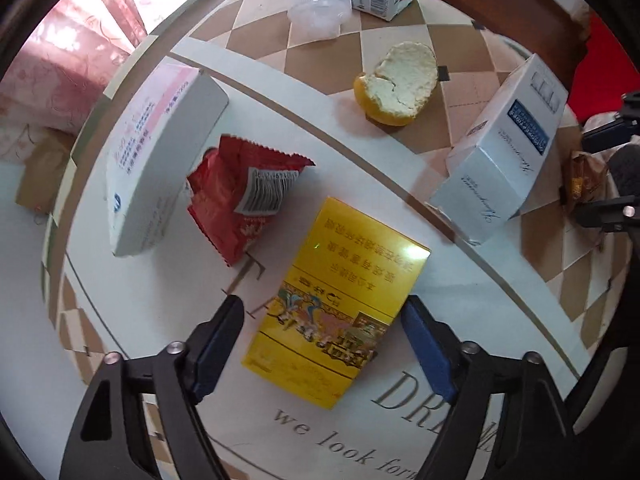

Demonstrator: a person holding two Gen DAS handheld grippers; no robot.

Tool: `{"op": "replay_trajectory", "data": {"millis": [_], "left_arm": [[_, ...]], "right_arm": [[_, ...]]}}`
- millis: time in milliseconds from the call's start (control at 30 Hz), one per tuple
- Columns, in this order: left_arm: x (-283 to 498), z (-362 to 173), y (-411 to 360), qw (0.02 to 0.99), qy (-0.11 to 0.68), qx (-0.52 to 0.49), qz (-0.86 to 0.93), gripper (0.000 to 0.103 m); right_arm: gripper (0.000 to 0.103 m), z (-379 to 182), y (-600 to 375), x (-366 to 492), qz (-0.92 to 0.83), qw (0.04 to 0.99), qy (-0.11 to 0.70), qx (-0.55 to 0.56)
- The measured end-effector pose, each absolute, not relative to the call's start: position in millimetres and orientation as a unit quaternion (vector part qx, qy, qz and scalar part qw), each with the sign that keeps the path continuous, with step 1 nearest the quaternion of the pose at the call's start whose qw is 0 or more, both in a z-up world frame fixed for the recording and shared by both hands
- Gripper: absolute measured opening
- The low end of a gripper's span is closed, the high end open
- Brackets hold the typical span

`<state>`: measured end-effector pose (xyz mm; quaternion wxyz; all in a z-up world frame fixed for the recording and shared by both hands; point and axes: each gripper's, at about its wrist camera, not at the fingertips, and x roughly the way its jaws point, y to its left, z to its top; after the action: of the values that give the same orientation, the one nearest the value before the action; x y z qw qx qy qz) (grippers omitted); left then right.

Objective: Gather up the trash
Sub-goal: 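Grasp the yellow cigarette box with left tool while right tool grasps brown wrapper, then carry the yellow box and brown wrapper over the bin with both tools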

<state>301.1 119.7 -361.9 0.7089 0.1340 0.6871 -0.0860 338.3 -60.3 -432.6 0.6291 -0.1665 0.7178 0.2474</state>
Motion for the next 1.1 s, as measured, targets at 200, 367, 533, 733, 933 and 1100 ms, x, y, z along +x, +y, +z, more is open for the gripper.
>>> {"op": "replay_trajectory", "data": {"millis": [200,367,533,733,933,1100], "left_arm": [[277.1,-358.8,136.6,0.728,0.682,0.066,-0.021,0.065],[241.5,-348.8,151.3,0.738,0.671,-0.033,0.065,0.065],[205.9,-333.8,161.4,0.75,0.641,-0.093,0.131,0.064],[171.3,-310.5,150.8,0.767,0.609,-0.12,0.166,0.063],[165.8,-305.8,152.2,0.769,0.601,-0.134,0.172,0.062],[176.2,-302.3,129.7,0.774,0.593,-0.126,0.182,0.061]], "right_arm": [[0.073,-435.3,-61.0,336.7,0.247,0.636,0.712,-0.168],[0.054,-428.2,-62.6,327.7,0.247,0.653,0.696,-0.169],[0.036,-419.5,-69.4,322.4,0.26,0.661,0.69,-0.137],[0.024,-405.7,-78.6,312.8,0.281,0.673,0.676,-0.103],[0.014,-381.8,-86.0,306.0,0.302,0.689,0.655,-0.068],[0.013,-354.1,-85.1,302.1,0.319,0.697,0.64,-0.053]]}}
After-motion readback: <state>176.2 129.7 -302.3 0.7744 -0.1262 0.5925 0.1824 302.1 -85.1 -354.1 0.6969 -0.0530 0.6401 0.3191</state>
